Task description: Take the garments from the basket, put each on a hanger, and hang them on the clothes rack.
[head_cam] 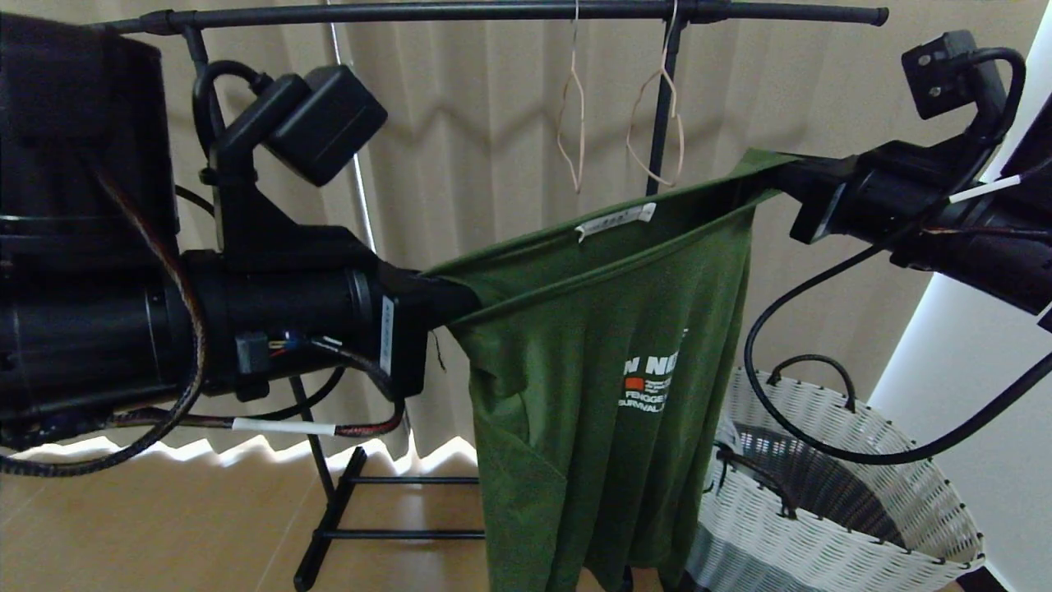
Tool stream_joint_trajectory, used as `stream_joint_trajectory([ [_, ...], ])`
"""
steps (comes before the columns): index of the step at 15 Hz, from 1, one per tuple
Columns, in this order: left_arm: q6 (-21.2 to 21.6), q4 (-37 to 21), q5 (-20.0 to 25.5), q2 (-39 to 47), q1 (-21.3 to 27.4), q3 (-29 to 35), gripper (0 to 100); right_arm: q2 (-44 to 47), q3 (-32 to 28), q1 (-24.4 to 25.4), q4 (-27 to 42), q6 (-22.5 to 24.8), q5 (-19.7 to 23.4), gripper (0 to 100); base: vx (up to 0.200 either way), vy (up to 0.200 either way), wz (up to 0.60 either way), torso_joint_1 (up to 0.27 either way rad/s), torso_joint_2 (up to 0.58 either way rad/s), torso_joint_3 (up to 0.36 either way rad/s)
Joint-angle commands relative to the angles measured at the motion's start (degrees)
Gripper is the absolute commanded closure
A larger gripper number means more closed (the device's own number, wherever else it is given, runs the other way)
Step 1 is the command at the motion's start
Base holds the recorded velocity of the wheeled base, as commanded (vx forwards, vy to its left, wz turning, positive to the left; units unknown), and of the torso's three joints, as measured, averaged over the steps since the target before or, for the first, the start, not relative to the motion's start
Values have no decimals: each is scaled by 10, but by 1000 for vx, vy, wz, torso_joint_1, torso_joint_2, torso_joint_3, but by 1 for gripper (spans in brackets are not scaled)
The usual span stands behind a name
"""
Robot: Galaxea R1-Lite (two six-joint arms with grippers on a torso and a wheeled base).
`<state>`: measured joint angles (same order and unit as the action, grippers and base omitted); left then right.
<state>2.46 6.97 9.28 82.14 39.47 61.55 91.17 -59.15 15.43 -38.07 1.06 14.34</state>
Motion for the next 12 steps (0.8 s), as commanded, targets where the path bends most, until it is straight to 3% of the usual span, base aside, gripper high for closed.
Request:
stream_joint_trajectory([
  [1, 8, 11, -21, 26, -23, 34, 100, -42, 2, -1, 12, 1, 1, 100, 0, 0, 0, 0, 0, 0],
  [5, -5, 14, -156, 101, -35, 125, 100, -107, 7, -1, 100, 1, 1, 100, 0, 0, 0, 0, 0, 0],
  [9, -12, 14, -165, 120, -35, 107, 100, -130, 84, -1, 99, 1, 1, 100, 0, 0, 0, 0, 0, 0],
  [12, -11, 15, -165, 120, -35, 107, 100, -131, 94, -1, 99, 2, 1, 100, 0, 0, 0, 0, 0, 0],
])
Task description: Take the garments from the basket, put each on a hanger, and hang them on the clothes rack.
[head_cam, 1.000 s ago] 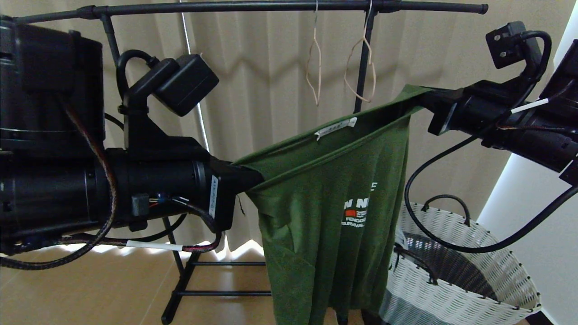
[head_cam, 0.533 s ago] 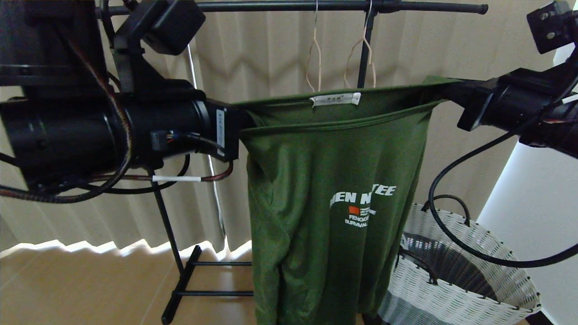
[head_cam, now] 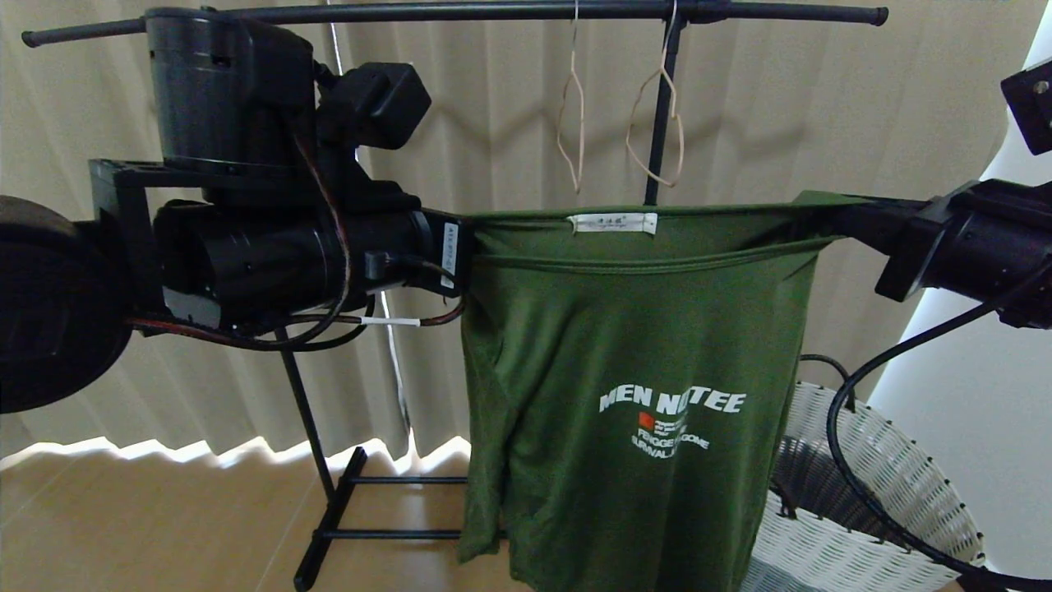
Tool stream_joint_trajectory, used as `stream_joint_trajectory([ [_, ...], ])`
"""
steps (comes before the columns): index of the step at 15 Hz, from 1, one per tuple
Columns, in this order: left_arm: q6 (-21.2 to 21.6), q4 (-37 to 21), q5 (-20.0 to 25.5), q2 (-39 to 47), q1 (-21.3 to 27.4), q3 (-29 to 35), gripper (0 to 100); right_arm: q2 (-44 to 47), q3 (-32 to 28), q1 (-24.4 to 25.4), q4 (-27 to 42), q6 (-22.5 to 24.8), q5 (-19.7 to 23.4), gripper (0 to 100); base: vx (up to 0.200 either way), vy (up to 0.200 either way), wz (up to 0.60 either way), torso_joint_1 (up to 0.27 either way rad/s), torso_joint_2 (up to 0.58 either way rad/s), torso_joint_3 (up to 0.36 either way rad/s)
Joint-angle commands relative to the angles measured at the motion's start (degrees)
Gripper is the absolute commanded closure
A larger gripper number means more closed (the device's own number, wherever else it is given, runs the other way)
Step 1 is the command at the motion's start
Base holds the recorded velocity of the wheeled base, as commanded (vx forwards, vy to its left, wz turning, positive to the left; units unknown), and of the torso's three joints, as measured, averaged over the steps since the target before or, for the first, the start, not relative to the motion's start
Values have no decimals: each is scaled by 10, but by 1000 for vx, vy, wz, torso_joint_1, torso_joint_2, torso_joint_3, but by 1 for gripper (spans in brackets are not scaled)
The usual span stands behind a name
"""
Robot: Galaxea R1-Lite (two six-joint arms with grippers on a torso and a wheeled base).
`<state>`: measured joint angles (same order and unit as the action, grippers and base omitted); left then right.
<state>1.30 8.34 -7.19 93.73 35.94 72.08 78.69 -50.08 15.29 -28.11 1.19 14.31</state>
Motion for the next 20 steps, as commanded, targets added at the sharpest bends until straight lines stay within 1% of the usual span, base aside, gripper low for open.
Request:
stream_joint_trajectory([
  [1, 0, 1, 0, 4, 0, 8, 100, -6, 2, 0, -1, 1, 0, 100, 0, 0, 0, 0, 0, 0],
  [8, 0, 0, -1, 4, -2, 9, 100, -3, 2, 3, 3, 3, 0, 100, 0, 0, 0, 0, 0, 0],
  [12, 0, 0, -1, 4, -6, 4, 100, -4, 6, 2, 6, 14, 0, 100, 0, 0, 0, 0, 0, 0],
  [17, 2, 0, -1, 3, -6, 6, 100, -5, 7, 2, 26, 44, 0, 100, 0, 0, 0, 0, 0, 0],
  [18, 2, 0, -1, 3, -6, 7, 100, -5, 7, 2, 27, 47, 0, 0, 0, 0, 0, 0, 0, 0],
  [20, 2, 0, -1, 3, -6, 8, 100, -5, 8, 2, 26, 49, -1, 0, 0, 0, 0, 0, 0, 0],
])
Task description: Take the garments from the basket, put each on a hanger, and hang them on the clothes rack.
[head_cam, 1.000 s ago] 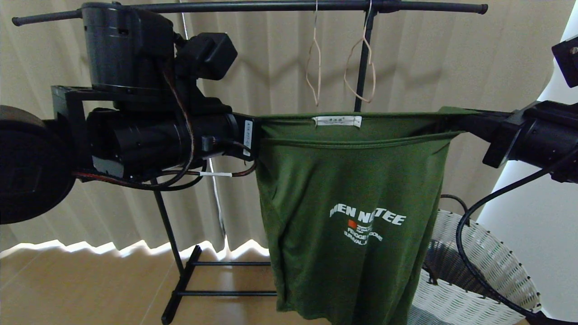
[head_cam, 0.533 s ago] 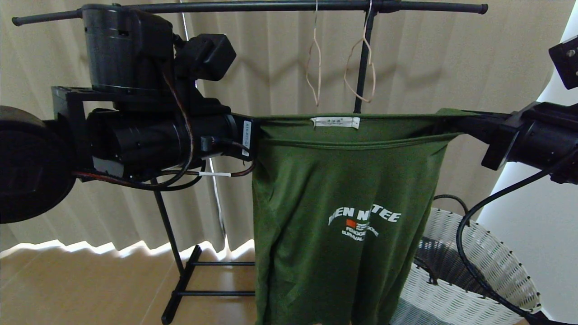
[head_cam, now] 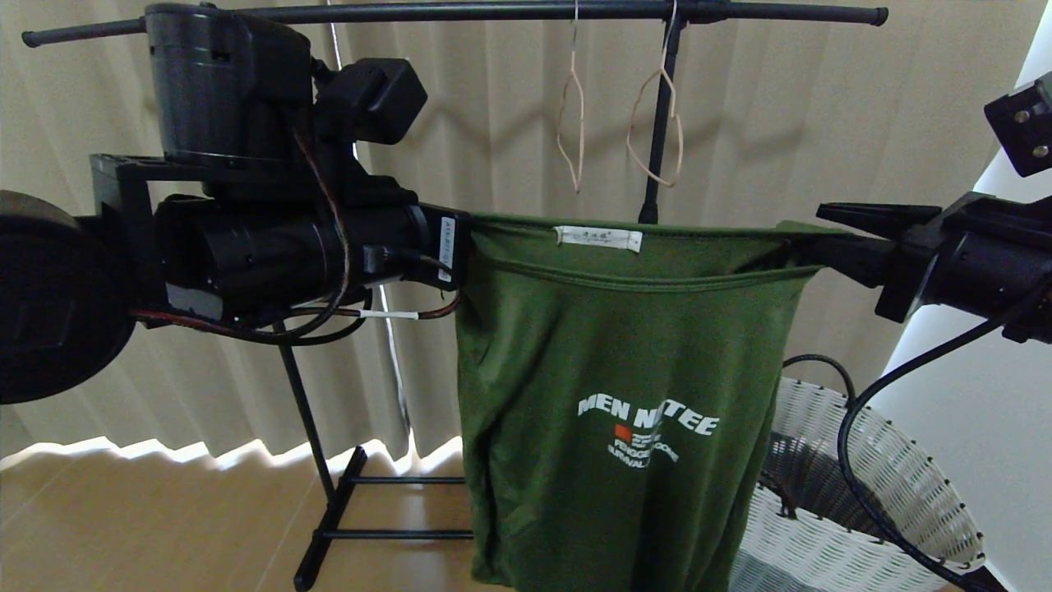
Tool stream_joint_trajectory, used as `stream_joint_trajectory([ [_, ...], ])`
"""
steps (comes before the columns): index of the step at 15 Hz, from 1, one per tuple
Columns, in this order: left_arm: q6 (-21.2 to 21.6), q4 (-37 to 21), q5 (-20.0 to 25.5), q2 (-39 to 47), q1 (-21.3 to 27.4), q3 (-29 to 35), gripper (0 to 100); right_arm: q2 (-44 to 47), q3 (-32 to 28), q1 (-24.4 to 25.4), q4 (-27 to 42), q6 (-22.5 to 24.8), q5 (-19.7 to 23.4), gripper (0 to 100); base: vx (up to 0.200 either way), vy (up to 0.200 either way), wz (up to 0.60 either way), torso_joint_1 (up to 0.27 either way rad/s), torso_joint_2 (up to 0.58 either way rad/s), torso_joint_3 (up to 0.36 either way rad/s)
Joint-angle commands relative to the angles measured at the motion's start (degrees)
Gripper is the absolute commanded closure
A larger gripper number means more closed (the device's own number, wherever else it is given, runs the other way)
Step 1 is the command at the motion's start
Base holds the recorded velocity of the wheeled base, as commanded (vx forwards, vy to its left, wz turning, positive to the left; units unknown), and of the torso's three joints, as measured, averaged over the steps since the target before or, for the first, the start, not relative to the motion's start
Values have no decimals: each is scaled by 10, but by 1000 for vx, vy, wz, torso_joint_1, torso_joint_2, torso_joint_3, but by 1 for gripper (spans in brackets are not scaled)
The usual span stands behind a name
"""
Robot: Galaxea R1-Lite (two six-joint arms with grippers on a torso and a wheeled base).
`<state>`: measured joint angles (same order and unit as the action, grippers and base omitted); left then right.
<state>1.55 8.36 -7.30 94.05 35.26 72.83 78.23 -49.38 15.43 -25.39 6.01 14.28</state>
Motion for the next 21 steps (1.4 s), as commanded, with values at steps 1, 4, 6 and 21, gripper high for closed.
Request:
stream_joint_trajectory([
  [1, 0, 1, 0, 0, 0, 1, 100, -1, 4, 0, -4, 0, 1, 0, 0, 0, 0, 0, 0, 0],
  [4, 26, 0, -3, 1, -26, -4, 100, -18, 32, 8, -11, -1, 3, 0, 0, 0, 0, 0, 0, 0],
  [6, 29, 0, -12, 1, -41, -5, 100, -43, 55, 36, -11, -3, 6, 0, 0, 0, 0, 0, 0, 0],
  [21, 29, 1, -23, -72, -143, -108, 100, -86, 113, 2, 32, 26, -69, 0, 0, 0, 0, 0, 0, 0],
])
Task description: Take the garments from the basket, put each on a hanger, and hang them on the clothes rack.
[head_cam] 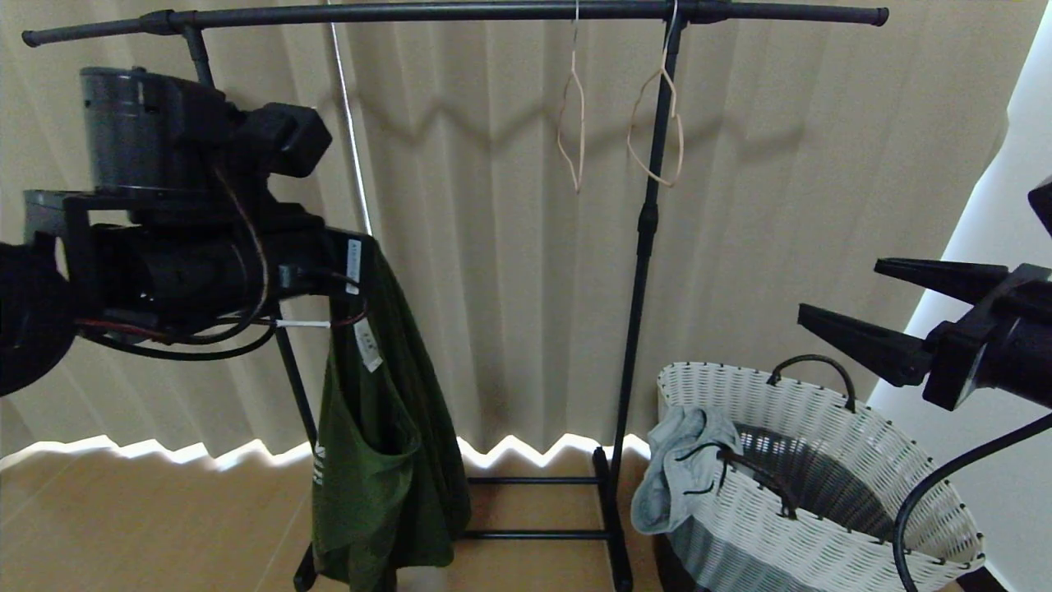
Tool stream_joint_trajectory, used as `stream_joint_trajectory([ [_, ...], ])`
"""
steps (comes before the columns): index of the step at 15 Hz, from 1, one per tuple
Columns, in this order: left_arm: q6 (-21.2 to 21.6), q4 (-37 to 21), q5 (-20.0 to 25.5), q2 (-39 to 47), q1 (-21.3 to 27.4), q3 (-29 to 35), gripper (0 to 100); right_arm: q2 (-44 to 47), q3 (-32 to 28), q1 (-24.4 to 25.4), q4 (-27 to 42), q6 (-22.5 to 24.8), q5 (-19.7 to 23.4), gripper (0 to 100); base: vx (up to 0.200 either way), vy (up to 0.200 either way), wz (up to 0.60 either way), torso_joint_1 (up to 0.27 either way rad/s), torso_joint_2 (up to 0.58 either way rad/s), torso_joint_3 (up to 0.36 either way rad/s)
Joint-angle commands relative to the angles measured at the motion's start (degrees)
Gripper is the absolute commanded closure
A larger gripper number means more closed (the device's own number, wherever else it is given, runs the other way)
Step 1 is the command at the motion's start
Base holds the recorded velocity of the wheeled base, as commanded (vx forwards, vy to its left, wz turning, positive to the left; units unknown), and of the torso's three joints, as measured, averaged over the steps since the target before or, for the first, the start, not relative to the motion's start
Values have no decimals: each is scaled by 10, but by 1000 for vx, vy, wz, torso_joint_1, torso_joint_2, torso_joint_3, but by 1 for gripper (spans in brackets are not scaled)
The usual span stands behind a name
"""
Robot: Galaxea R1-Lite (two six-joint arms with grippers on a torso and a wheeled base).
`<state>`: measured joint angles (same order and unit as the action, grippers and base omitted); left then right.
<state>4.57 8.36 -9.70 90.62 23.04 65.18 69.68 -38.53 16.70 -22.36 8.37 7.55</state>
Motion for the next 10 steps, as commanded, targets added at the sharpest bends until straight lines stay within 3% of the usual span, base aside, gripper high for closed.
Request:
stream_joint_trajectory([
  [1, -3, 2, 6, -73, -46, -67, 100, 0, 19, -21, 0, 7, -35, 0, 0, 0, 0, 0, 0, 0],
  [4, -1, 29, 39, -122, -106, -119, 100, 1, 29, -41, -8, 62, -77, 0, 0, 0, 0, 0, 0, 0],
  [7, -1, 30, 46, -159, -112, -173, 100, 7, 43, -75, -47, 91, -80, 0, 0, 0, 0, 0, 0, 0],
  [10, -1, 29, 47, -195, -106, -204, 100, 20, 53, -76, -69, 98, -80, 0, 0, 0, 0, 0, 0, 0],
])
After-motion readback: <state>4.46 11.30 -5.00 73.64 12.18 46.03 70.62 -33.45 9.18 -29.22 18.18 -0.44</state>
